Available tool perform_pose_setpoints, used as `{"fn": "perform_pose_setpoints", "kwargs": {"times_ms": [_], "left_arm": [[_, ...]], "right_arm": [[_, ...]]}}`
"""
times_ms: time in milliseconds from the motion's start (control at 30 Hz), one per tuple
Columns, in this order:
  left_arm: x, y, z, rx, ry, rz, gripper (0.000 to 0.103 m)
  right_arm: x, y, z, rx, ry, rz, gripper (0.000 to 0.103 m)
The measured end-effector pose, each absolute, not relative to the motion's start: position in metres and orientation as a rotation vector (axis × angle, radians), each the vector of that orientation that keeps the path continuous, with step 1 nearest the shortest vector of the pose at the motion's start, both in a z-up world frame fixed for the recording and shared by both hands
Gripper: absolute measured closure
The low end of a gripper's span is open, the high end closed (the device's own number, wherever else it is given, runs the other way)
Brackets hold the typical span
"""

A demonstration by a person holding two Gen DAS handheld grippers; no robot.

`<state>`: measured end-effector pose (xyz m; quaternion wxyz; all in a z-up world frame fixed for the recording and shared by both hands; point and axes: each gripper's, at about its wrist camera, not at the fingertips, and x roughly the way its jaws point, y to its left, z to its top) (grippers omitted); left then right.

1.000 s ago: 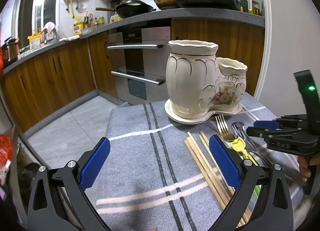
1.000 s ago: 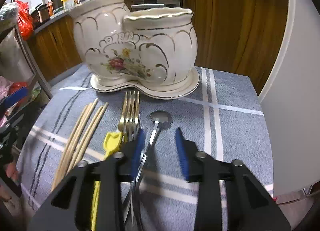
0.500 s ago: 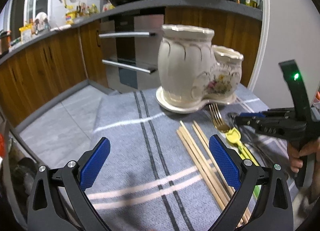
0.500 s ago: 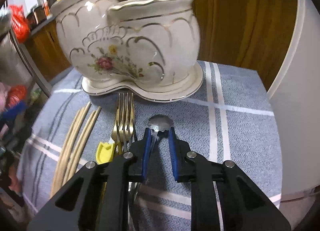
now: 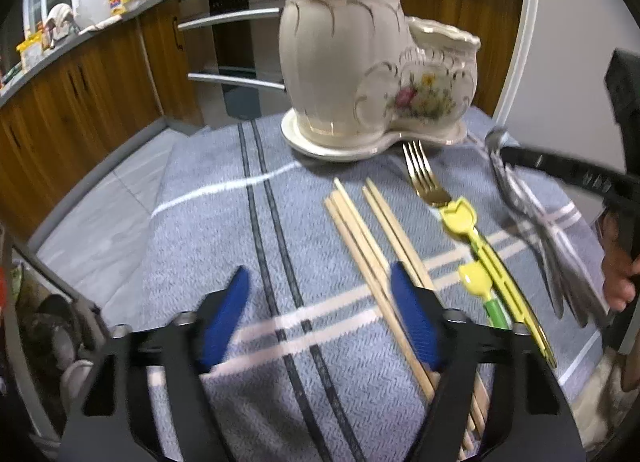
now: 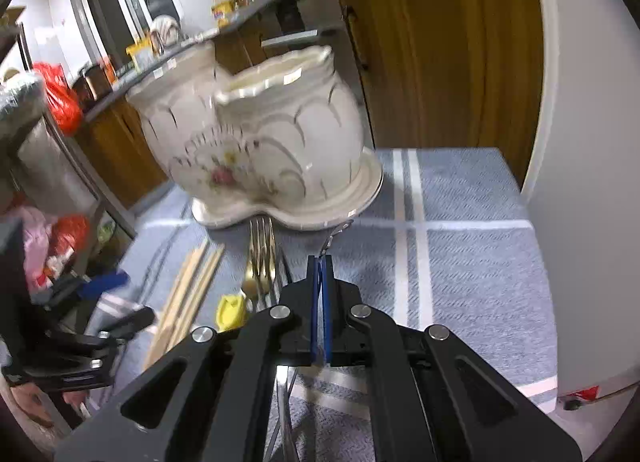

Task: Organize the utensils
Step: 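Close the right gripper on the silver spoon while the left tool moves toward the chopsticks, then grasp one wooden chopstick with the left gripper and lift it while the right lifts the spoon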

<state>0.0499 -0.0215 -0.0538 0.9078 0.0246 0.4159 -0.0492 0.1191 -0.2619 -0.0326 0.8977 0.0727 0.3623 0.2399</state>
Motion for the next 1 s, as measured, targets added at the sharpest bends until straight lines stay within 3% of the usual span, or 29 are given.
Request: {"fn": "perform_pose_setpoints", "kwargs": {"times_ms": [233, 633, 767, 900, 1000], "left_arm": [[0.048, -0.030, -0.055, 0.060, 0.911, -0.100, 0.056], [0.075, -0.037, -0.056, 0.082, 0.952, -0.061, 0.075], [0.085, -0.032, -0.055, 0.057, 0.964, -0.070, 0.076], [0.089, -0.031, -0.053, 0.074, 0.963, -0.065, 0.094], [0.085, -0.026, -0.054, 0.083, 0.949, -0.075, 0.096]], "right_arm": [[0.110, -0.245, -0.017, 0.111, 0.656, 0.470, 0.101], [0.097, -0.267, 0.000, 0.147, 0.513, 0.399, 0.101], [0.083, -0.272, 0.013, 0.160, 0.417, 0.401, 0.101], [0.074, -0.275, 0.021, 0.163, 0.359, 0.407, 0.101], [0.071, -0.273, 0.025, 0.151, 0.329, 0.407, 0.101]]}}
